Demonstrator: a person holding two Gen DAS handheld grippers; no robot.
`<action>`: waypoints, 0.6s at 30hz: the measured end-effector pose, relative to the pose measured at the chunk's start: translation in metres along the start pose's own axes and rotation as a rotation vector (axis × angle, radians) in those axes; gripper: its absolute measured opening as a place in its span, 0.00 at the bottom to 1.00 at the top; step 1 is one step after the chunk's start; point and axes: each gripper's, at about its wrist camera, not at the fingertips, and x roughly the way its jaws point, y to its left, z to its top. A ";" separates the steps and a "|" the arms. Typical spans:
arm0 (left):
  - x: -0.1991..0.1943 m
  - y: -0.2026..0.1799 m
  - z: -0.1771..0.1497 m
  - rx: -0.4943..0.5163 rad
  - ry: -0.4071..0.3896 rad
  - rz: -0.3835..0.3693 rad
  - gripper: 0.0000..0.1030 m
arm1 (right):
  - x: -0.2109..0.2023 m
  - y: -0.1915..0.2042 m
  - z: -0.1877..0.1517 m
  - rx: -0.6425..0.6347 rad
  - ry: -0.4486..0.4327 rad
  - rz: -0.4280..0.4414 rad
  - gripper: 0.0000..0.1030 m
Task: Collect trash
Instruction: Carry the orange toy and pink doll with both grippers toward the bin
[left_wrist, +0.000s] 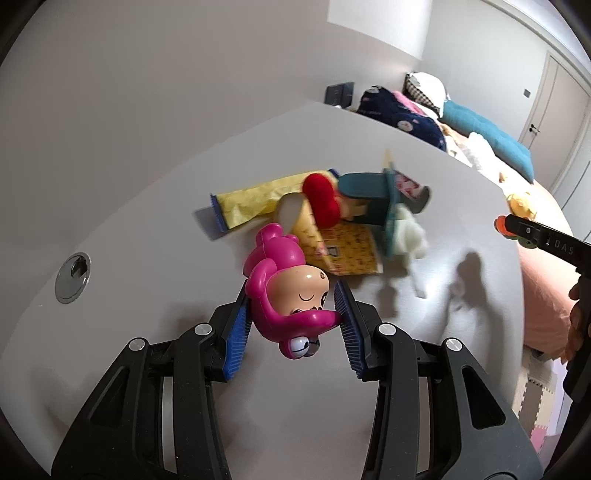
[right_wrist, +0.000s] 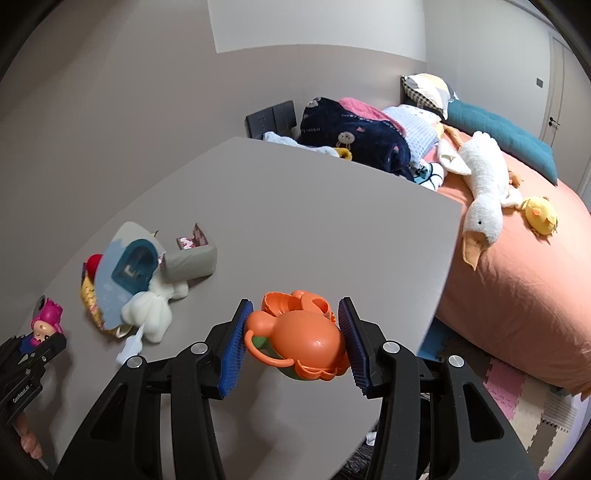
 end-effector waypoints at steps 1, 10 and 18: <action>-0.002 -0.003 0.000 0.004 -0.003 -0.003 0.42 | -0.006 -0.002 -0.002 0.002 -0.005 0.000 0.48; -0.019 -0.036 -0.004 0.045 -0.024 -0.045 0.42 | -0.044 -0.015 -0.022 0.014 -0.033 -0.004 0.48; -0.025 -0.071 -0.010 0.092 -0.029 -0.088 0.42 | -0.066 -0.030 -0.039 0.035 -0.049 -0.019 0.48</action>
